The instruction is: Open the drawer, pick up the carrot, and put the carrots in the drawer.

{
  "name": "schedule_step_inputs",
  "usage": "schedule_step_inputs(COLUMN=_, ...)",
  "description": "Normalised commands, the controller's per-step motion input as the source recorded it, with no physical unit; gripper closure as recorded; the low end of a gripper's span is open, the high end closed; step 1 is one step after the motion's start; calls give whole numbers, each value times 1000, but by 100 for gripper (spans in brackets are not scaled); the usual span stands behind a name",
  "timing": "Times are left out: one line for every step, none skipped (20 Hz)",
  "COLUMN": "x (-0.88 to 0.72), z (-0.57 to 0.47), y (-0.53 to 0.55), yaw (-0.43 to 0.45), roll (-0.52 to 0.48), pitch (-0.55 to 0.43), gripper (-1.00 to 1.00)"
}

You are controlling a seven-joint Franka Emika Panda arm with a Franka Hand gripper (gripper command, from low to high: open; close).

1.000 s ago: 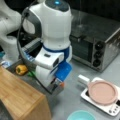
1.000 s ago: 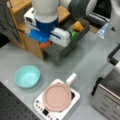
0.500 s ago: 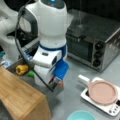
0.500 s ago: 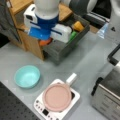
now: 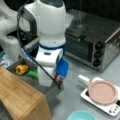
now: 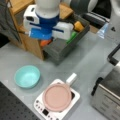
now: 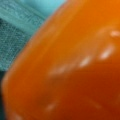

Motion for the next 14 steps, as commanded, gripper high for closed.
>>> schedule_step_inputs(x=-295, z=-114, y=-28, yaw=256, roll=32, pitch=-206, gripper=100)
schedule_step_inputs(x=-290, z=-139, y=-17, yaw=238, roll=52, pitch=-181, gripper=100)
schedule_step_inputs(x=-282, z=-153, y=-11, yaw=245, roll=63, pitch=-156, gripper=100)
schedule_step_inputs(x=-278, z=-162, y=-11, yaw=261, roll=80, pitch=-153, gripper=100)
schedule_step_inputs(x=-276, z=-164, y=-13, yaw=276, roll=84, pitch=-147, gripper=100)
schedule_step_inputs(x=-273, z=-166, y=-22, yaw=303, roll=88, pitch=-150, gripper=100)
schedule_step_inputs(x=-268, z=-193, y=-33, yaw=388, roll=123, pitch=-210, gripper=100)
schedule_step_inputs(x=-265, z=-227, y=-37, yaw=399, roll=129, pitch=-265, gripper=100)
schedule_step_inputs(x=-264, z=-241, y=-41, yaw=366, roll=132, pitch=-283, gripper=100)
schedule_step_inputs(x=-267, z=-235, y=-54, yaw=352, roll=123, pitch=-262, gripper=100)
schedule_step_inputs(x=-268, z=-204, y=-71, yaw=333, roll=85, pitch=-235, gripper=100)
schedule_step_inputs(x=-263, z=-167, y=-89, yaw=329, roll=78, pitch=-214, gripper=100)
schedule_step_inputs(x=-252, z=-136, y=-98, yaw=350, roll=78, pitch=-204, gripper=100)
schedule_step_inputs(x=-240, z=-111, y=-94, yaw=349, roll=73, pitch=-199, gripper=100)
